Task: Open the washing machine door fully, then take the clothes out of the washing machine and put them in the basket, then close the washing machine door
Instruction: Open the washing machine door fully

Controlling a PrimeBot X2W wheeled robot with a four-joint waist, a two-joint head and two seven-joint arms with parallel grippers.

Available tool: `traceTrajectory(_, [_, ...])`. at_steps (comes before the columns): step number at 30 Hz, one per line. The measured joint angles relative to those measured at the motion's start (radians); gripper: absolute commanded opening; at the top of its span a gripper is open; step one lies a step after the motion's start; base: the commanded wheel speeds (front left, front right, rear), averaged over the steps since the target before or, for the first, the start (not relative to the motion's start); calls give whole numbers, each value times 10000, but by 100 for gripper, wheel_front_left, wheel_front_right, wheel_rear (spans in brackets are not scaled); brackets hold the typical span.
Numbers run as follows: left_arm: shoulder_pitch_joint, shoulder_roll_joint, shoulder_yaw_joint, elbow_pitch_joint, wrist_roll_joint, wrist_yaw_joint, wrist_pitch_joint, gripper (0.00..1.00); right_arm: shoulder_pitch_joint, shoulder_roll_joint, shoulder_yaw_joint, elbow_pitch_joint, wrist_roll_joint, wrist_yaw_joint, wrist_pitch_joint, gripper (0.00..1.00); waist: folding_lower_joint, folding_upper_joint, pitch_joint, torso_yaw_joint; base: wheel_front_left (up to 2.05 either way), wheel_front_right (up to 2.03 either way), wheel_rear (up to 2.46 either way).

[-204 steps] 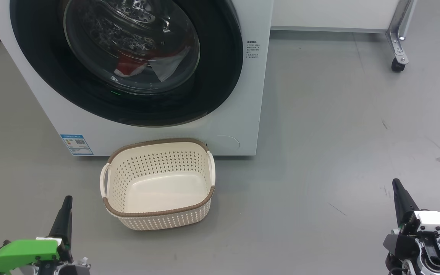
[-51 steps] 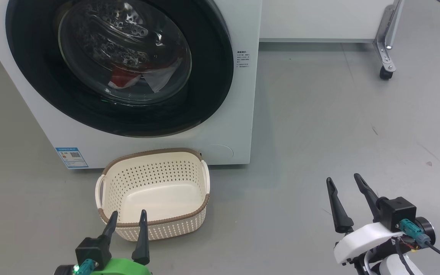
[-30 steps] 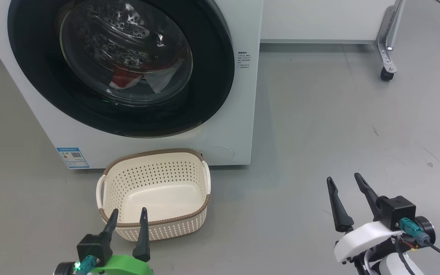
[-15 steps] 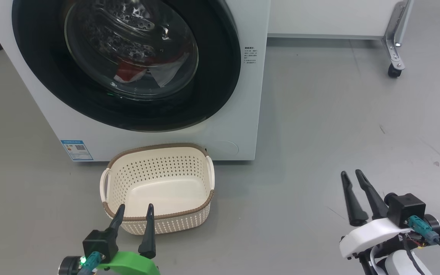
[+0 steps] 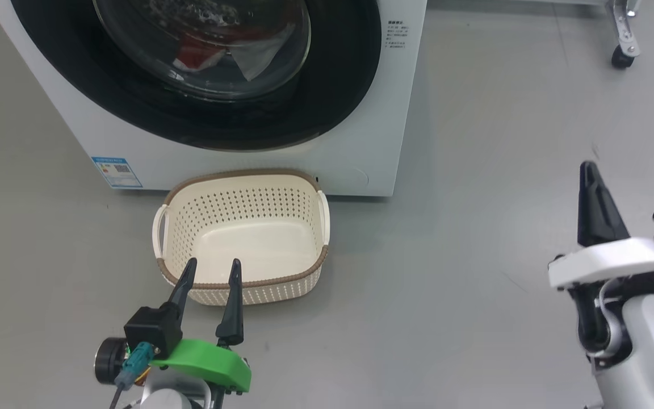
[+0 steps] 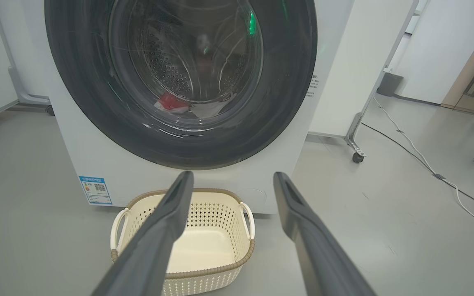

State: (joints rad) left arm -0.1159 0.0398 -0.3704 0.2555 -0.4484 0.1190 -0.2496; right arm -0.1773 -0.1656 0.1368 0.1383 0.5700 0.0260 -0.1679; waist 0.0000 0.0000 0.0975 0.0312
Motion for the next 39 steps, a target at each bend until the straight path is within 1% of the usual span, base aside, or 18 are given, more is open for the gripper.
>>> traceTrajectory(5, [-396, 0, -190, -221, 0, 0, -25, 100, -1142, -61, -453, -261, 1026, 347, 708, 0, 0, 0, 637, 171, 0, 0, 0])
traceTrajectory(11, [-954, -2, -280, -487, 0, 0, -25, 100, -2642, -130, -1093, -476, 2305, 345, 1651, 0, 0, 0, 1446, 407, 0, 0, 0])
traceTrajectory(17, [-1406, -8, -387, -696, 0, 0, -25, 100, -4266, -194, -1475, -520, 3429, 343, 2642, 0, 0, 0, 2284, 659, 0, 0, 0])
traceTrajectory(21, [-1716, -12, -470, -731, 0, 0, -25, 100, -5194, -384, -1636, -347, 3789, 330, 3210, 0, 0, 0, 2858, 811, 0, 0, 0])
traceTrajectory(25, [-1958, -19, -408, -807, 29, 0, -25, 100, -6267, -242, -1695, -163, 4579, 226, 3793, 0, 0, 0, 3434, 937, 0, 0, 0])
traceTrajectory(26, [-2039, -21, -385, -844, 33, 0, -25, 100, -6577, -236, -1655, -111, 4617, 150, 3912, 0, 1, 0, 3582, 963, 0, 0, 0])
traceTrajectory(29, [-2303, -21, -380, -901, 33, 0, -27, 100, -7387, -502, -1492, 29, 4458, 130, 4242, 0, 0, 0, 4014, 1020, 0, 0, 0])
traceTrajectory(30, [-2375, -25, -385, -918, 33, 0, -27, 100, -7627, -512, -1467, 82, 4495, 79, 4360, 0, 1, 0, 4153, 1038, 0, 0, 0])
traceTrajectory(35, [-2682, -31, -535, -930, 31, 0, -27, 100, -8684, -251, -1285, 591, 4857, -59, 4859, 0, 1, 0, 4802, 1110, 0, 0, 0])
traceTrajectory(39, [-3002, -38, -840, -903, 29, 0, -27, 100, -9187, -178, -1620, 1281, 5413, -399, 5196, 0, 1, 0, 5205, 1210, 0, 0, 0])
